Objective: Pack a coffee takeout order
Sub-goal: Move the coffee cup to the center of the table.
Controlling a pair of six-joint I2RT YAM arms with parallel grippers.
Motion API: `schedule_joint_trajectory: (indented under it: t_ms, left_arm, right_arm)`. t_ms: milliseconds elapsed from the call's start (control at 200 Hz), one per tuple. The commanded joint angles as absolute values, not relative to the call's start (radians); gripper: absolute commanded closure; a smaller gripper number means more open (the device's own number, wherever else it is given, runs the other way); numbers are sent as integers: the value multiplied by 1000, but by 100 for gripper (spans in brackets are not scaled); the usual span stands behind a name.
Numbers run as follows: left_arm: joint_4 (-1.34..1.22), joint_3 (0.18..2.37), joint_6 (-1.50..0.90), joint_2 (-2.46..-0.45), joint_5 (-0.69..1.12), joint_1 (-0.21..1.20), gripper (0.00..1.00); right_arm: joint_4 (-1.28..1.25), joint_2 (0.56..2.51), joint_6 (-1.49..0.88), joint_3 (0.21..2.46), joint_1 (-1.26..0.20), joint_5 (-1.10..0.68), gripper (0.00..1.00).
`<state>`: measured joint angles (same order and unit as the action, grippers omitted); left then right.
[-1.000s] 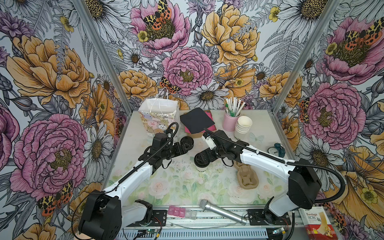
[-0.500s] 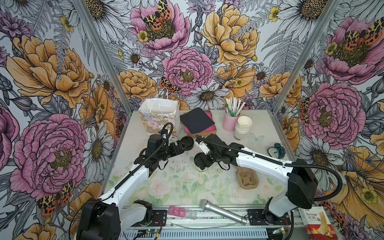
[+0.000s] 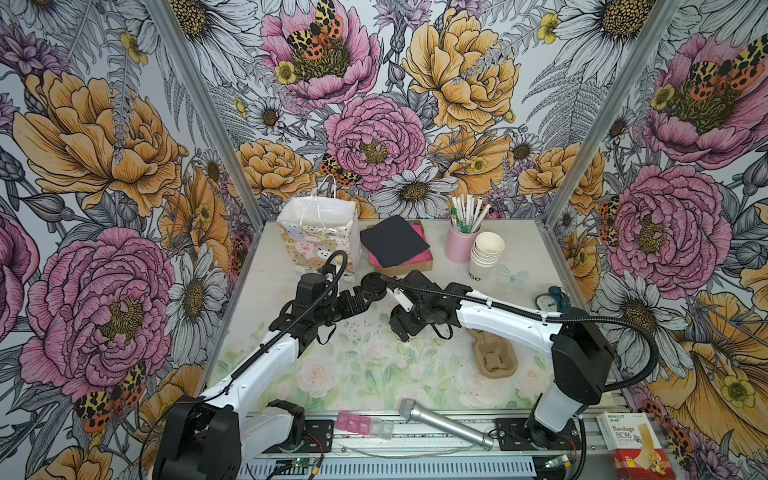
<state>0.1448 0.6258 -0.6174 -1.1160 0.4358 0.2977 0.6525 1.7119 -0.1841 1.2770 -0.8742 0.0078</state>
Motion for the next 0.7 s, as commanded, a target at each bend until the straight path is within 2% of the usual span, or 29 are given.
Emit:
schedule_joint_trajectory:
  t_ms: [0,180,520,695]
  left_arm:
    - [123,611,-598,-1104,451,295,6]
    - [117,602,-598,-1101,452,294,5]
    - [110,595,-600,-1100,452,290,6]
    - [111,593,-601,-1090,451,285,5]
  right_arm:
    - [660,1732,-168,1312,-885,19,2]
    - [658,1719,-152,1296,-881,31,15]
    - [655,1667,-122,1255,-799,32,16]
    - [655,1673,-89,1256,-678,32,16]
